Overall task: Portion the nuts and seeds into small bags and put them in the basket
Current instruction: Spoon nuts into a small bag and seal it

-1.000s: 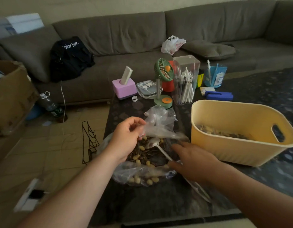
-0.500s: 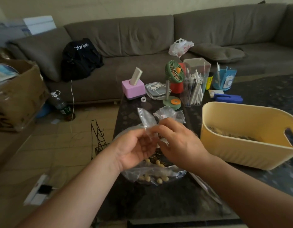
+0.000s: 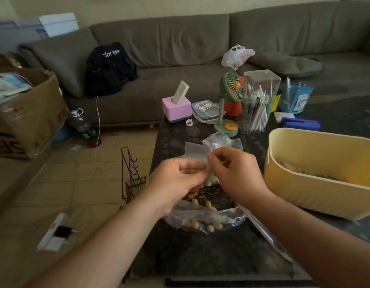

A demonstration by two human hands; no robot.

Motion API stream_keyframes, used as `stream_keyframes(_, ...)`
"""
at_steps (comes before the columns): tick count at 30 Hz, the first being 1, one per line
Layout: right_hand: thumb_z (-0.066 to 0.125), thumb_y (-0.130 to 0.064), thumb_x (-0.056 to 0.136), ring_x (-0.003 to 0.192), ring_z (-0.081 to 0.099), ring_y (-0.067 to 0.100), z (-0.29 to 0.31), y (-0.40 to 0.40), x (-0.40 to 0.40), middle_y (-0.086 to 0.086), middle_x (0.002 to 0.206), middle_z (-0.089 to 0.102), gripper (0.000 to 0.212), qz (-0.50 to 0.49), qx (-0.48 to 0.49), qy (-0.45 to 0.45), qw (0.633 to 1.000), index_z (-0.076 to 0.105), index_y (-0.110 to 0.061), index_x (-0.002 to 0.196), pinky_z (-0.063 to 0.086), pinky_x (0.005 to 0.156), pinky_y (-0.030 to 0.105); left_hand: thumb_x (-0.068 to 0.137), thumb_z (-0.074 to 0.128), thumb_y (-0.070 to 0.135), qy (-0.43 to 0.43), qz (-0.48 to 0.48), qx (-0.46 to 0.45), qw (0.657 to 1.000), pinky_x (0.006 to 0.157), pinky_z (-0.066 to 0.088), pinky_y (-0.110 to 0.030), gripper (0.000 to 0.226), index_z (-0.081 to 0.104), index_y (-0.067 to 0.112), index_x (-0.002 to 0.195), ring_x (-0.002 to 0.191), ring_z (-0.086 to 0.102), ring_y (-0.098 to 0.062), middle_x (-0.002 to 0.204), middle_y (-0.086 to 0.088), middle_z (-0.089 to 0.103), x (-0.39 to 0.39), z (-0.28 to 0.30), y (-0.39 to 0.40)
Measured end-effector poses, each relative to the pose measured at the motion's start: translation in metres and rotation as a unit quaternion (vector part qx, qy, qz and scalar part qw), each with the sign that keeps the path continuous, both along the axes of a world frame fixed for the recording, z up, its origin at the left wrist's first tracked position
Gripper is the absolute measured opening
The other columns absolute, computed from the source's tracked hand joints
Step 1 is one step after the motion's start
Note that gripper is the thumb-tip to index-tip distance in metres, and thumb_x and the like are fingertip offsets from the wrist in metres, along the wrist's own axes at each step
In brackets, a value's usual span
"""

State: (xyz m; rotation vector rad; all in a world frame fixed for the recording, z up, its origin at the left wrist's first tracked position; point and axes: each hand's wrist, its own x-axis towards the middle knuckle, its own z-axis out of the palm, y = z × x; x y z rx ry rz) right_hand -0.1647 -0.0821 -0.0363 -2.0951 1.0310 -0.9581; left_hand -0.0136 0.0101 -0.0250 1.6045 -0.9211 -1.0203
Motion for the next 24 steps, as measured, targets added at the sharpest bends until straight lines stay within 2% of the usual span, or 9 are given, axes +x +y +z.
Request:
stream_keyframes(2,0.063,-0.029,0.102,0.059,0.065,0.009,-0.001,-0.002,0.0,-0.008,0.067,0.069,0.016,-0.002,0.054,0.007,0.998,0.078,-0.024,0.098,0.056,0.059,0.03,0.088,0.086,0.034,-0.186,0.005,-0.044,0.982,0.083,0.064,-0.039,0.011,0.08,0.035,0.097,0.088,0.077,-0.007,0.091,0.014,0.08,0.003,-0.009,-0.002)
stream_keyframes(5,0.064,-0.027,0.101,0.065,0.07,0.024,0.002,0.001,0.001,0.001,0.068,0.073,0.018,-0.003,0.137,-0.021,0.99,0.078,-0.026,0.089,0.063,0.066,0.047,0.089,0.083,0.027,-0.323,0.006,-0.147,0.935,0.077,0.057,-0.026,0.012,0.076,0.036,0.092,0.085,0.07,-0.002,0.089,0.017,0.073,0.005,-0.016,-0.004)
stream_keyframes(7,0.064,-0.022,0.101,0.064,0.067,0.027,0.006,0.001,0.0,0.005,0.068,0.072,0.021,0.006,0.204,-0.044,0.978,0.078,-0.022,0.085,0.062,0.069,0.049,0.084,0.079,0.015,-0.414,-0.017,-0.189,0.89,0.089,0.049,-0.02,0.03,0.072,0.035,0.105,0.104,0.063,-0.002,0.109,0.021,0.065,0.01,-0.017,-0.005)
stream_keyframes(9,0.059,-0.017,0.102,0.066,0.063,0.025,0.012,0.0,-0.001,0.011,0.072,0.068,0.022,0.026,0.298,-0.07,0.952,0.077,-0.012,0.09,0.059,0.068,0.044,0.078,0.076,0.011,-0.464,-0.061,-0.178,0.866,0.111,0.039,-0.026,0.058,0.063,0.033,0.129,0.131,0.048,-0.009,0.134,0.015,0.055,0.016,-0.019,-0.006)
stream_keyframes(12,0.055,-0.018,0.105,0.066,0.064,0.021,0.015,0.0,-0.004,0.008,0.074,0.066,0.023,0.071,0.403,-0.083,0.909,0.072,-0.007,0.096,0.057,0.07,0.036,0.078,0.08,0.032,-0.487,-0.12,-0.149,0.852,0.127,0.021,-0.033,0.092,0.038,0.029,0.159,0.155,0.022,-0.011,0.16,0.012,0.038,0.018,-0.016,-0.004)
stream_keyframes(15,0.058,-0.013,0.103,0.065,0.063,0.016,0.016,0.005,-0.007,0.005,0.07,0.065,0.022,0.124,0.407,-0.074,0.902,0.07,-0.01,0.085,0.057,0.065,0.032,0.076,0.084,0.062,-0.461,-0.138,-0.106,0.87,0.124,0.025,-0.031,0.107,0.028,0.036,0.164,0.148,0.025,0.0,0.16,0.015,0.041,0.008,-0.012,-0.005)
stream_keyframes(20,0.067,0.0,0.095,0.062,0.065,0.015,0.016,0.006,-0.009,0.009,0.071,0.066,0.01,0.13,0.392,-0.051,0.909,0.072,-0.004,0.086,0.056,0.058,0.025,0.07,0.089,0.062,-0.415,-0.131,-0.087,0.896,0.103,0.046,-0.022,0.08,0.053,0.044,0.139,0.12,0.05,0.009,0.133,0.027,0.053,0.006,-0.014,-0.007)
stream_keyframes(22,0.068,-0.009,0.099,0.06,0.067,0.012,0.016,0.002,-0.012,0.006,0.072,0.07,0.009,0.136,0.398,-0.038,0.906,0.074,-0.004,0.094,0.055,0.058,0.022,0.072,0.089,0.056,-0.409,-0.126,-0.081,0.9,0.09,0.043,-0.016,0.064,0.057,0.046,0.127,0.112,0.05,0.012,0.121,0.029,0.053,0.007,-0.012,-0.007)
stream_keyframes(24,0.063,-0.023,0.104,0.067,0.07,0.01,0.015,-0.007,-0.018,0.001,0.079,0.076,0.015,0.142,0.352,0.007,0.925,0.075,-0.014,0.103,0.058,0.064,0.023,0.078,0.088,0.048,-0.395,-0.128,-0.056,0.908,0.09,0.046,-0.018,0.056,0.055,0.048,0.123,0.112,0.051,0.01,0.119,0.029,0.053,0.012,-0.01,-0.007)
